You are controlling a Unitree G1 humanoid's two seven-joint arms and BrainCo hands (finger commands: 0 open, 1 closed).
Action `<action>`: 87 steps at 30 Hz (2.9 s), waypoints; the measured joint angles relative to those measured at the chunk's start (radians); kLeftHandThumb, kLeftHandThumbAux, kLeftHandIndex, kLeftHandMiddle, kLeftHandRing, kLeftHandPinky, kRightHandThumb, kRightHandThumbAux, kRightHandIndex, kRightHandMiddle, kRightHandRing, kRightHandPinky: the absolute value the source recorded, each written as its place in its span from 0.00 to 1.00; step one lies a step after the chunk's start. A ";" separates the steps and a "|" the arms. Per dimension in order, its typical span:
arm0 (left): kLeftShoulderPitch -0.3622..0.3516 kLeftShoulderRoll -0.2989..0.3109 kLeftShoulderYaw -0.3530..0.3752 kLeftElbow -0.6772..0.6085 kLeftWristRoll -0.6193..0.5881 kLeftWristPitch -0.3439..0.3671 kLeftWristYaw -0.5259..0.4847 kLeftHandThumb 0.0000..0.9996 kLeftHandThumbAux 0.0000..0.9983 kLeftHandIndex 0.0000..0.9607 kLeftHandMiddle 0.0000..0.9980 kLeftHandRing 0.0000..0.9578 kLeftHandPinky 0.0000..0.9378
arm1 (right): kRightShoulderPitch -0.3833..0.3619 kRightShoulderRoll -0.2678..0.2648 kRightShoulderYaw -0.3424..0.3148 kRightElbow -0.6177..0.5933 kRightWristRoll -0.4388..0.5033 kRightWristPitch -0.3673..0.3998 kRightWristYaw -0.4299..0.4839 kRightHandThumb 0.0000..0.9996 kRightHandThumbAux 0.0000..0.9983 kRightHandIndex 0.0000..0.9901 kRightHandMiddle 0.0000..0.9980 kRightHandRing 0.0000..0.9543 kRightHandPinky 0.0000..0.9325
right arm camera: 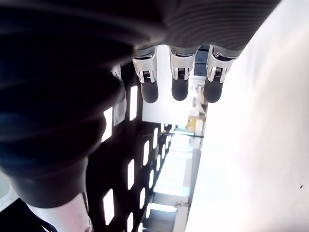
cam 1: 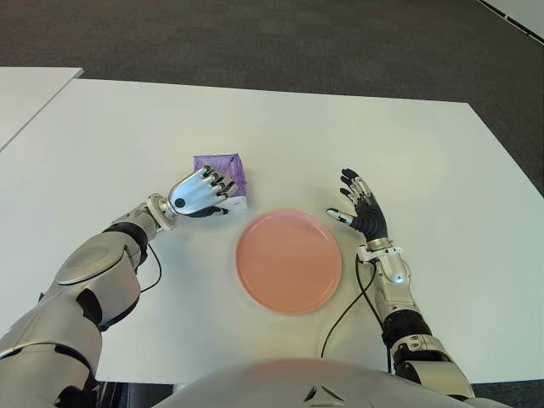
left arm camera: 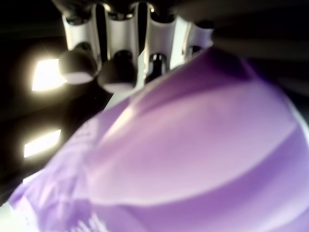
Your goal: Put the tissue paper into the plate.
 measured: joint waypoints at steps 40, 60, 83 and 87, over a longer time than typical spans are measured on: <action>-0.167 0.146 0.364 -0.363 -0.259 -0.537 -0.151 0.72 0.70 0.46 0.85 0.86 0.87 | -0.006 -0.004 0.004 0.006 -0.002 0.000 0.002 0.00 0.78 0.00 0.00 0.00 0.00; 0.028 0.195 0.690 -0.906 -0.408 -0.630 -0.563 0.73 0.70 0.46 0.84 0.87 0.89 | -0.010 -0.006 0.005 0.019 -0.003 0.000 -0.012 0.00 0.78 0.00 0.00 0.00 0.00; 0.310 0.085 0.694 -1.072 -0.432 -0.928 -0.949 0.73 0.70 0.46 0.86 0.88 0.88 | -0.012 -0.003 0.004 0.026 -0.005 0.000 -0.019 0.00 0.82 0.00 0.00 0.00 0.00; 0.310 0.077 0.675 -1.036 -0.360 -0.946 -0.977 0.72 0.70 0.46 0.85 0.88 0.88 | -0.012 -0.001 0.004 0.026 -0.006 0.000 -0.027 0.00 0.82 0.00 0.00 0.00 0.00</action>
